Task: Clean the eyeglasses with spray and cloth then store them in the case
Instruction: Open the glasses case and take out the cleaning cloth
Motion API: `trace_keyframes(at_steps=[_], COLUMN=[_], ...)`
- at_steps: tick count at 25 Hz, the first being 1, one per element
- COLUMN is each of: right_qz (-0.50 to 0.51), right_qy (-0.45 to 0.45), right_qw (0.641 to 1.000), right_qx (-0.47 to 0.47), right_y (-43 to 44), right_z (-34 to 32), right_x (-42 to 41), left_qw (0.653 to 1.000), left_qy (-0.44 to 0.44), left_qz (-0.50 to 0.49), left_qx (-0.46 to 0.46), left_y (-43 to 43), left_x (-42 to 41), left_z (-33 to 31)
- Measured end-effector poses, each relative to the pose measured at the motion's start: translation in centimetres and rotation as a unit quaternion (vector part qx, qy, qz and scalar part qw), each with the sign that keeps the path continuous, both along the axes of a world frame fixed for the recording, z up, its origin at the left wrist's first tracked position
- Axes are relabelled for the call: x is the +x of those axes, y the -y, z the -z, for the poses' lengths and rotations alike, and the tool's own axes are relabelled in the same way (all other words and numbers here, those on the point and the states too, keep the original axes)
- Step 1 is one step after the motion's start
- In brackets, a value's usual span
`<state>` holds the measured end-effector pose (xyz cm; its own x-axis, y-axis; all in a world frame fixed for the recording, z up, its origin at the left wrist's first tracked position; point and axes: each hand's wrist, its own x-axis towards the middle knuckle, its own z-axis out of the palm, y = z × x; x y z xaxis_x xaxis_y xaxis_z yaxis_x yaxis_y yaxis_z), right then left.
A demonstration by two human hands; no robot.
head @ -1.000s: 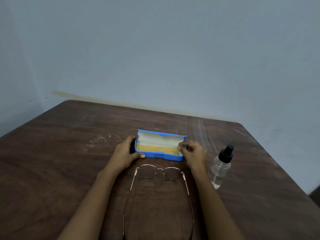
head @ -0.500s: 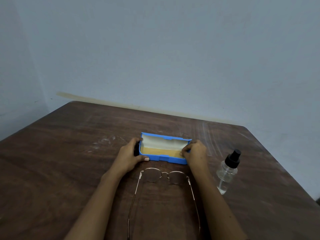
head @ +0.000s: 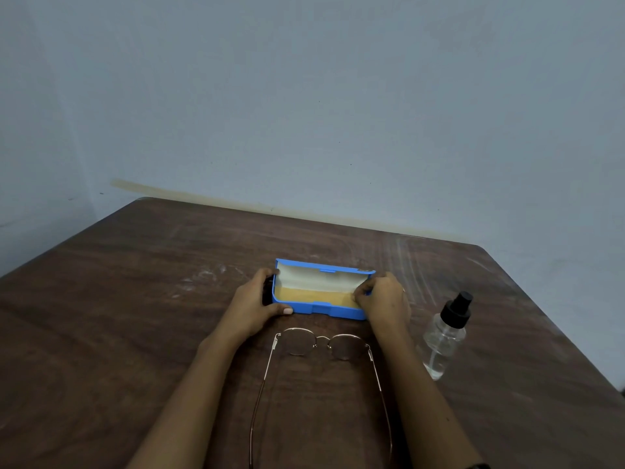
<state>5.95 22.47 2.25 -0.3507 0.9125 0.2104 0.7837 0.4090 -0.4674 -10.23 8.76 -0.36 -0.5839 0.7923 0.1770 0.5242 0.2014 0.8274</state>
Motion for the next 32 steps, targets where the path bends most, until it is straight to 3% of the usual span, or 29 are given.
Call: trace_keyframes(at_steps=[4,13,16,20,27,32], right_qz=[-0.001,-0.042,-0.128,-0.204,-0.222,-0.220], right_qy=[-0.003,-0.112,-0.202,-0.229,-0.350,-0.425], right_qw=[1.000,0.993,0.968,0.947,0.905,0.863], right_qx=[0.002,-0.023,-0.076,-0.090,-0.093,-0.162], right_y=[0.2,2.3,2.7,3.3,3.5,3.6], right_z=[-0.2,-1.3,-2.0,-2.3,-2.4,-2.6], right_x=[0.1,1.6,2.0,2.1,1.9,2.0], left_qw=[1.000,1.000,1.000,1.000,0.999,0.995], left_qy=[0.005,0.003,0.006,0.008,0.024,0.054], left_qz=[0.002,0.003,0.003,0.005,0.008,-0.013], left_qx=[0.004,0.009,0.013,0.012,0.024,0.079], left_y=[0.0,0.1,0.1,0.2,0.3,0.3], left_x=[0.0,0.0,0.2,0.1,0.3,0.8], left_z=[0.0,0.0,-0.1,-0.2,-0.2,0.0])
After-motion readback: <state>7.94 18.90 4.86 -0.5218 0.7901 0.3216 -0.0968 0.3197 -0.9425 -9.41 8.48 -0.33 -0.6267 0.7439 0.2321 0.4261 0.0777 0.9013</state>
